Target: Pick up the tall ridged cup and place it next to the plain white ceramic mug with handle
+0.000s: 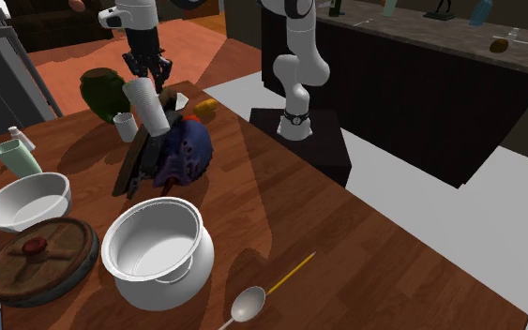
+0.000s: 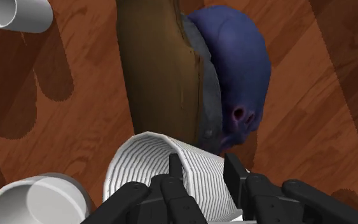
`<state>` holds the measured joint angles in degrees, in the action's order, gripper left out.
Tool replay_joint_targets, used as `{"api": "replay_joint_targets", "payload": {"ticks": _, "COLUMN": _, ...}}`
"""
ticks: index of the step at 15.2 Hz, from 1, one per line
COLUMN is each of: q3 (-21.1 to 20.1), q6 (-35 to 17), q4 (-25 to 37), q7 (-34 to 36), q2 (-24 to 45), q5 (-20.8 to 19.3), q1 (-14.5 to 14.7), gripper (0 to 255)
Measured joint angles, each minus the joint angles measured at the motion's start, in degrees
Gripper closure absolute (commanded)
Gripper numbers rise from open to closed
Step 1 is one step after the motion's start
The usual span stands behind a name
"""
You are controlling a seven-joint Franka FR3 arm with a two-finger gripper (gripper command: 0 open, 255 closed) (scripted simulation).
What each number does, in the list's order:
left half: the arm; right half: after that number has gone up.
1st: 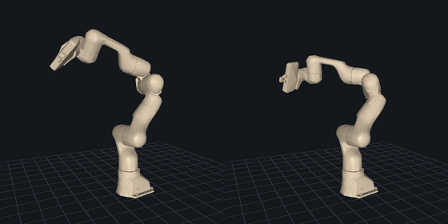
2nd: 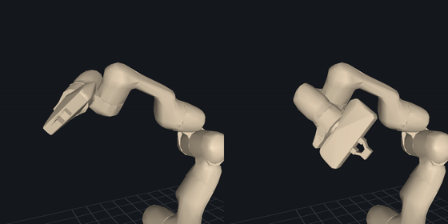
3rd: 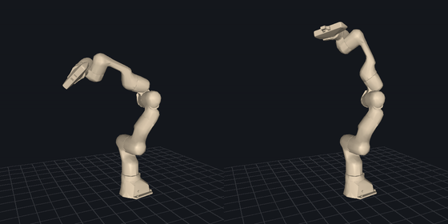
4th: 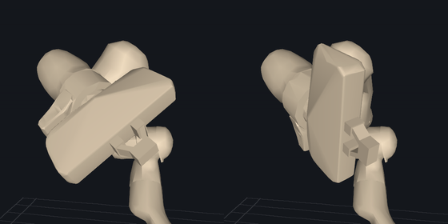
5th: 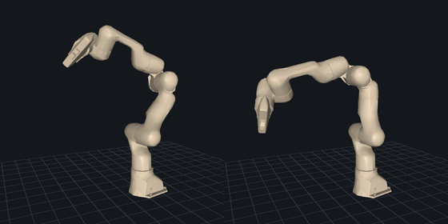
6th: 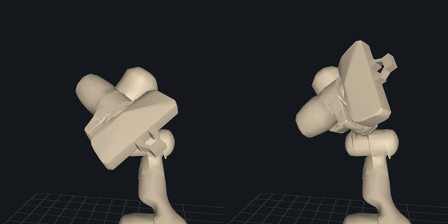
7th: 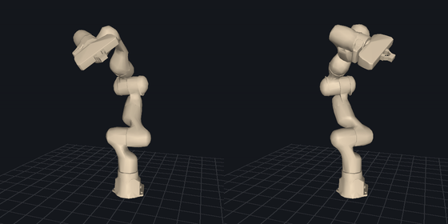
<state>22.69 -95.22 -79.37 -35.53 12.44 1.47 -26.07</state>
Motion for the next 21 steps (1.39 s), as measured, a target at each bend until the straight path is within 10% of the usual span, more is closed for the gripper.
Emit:
{"api": "replay_joint_targets", "payload": {"ticks": 16, "q3": 4.08, "q6": 9.55, "q4": 29.83, "q7": -20.56, "q2": 21.03, "q5": 11.2, "q1": -22.57, "gripper": 255}}
{"api": "replay_joint_targets", "payload": {"ticks": 21, "q3": 4.3, "q6": 6.0, "q4": 25.62, "q7": -21.85, "q2": 20.51, "q5": 11.14, "q1": -22.64, "gripper": 255}}
